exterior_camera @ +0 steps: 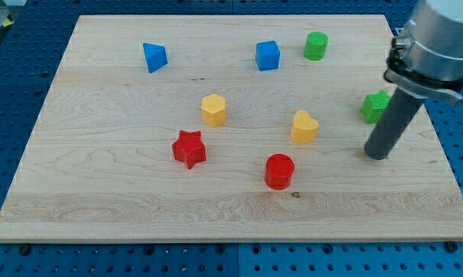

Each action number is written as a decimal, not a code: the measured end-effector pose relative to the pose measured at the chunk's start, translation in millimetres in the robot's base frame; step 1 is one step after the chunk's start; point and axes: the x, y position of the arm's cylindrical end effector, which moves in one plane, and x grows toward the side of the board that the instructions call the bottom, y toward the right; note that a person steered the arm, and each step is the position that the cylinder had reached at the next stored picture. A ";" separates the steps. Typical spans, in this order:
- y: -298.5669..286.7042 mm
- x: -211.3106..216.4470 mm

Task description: Move the red circle diagonal to the yellow hexagon

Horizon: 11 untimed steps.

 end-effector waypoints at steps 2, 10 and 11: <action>-3.6 0.0; -92.5 23.4; -119.4 23.4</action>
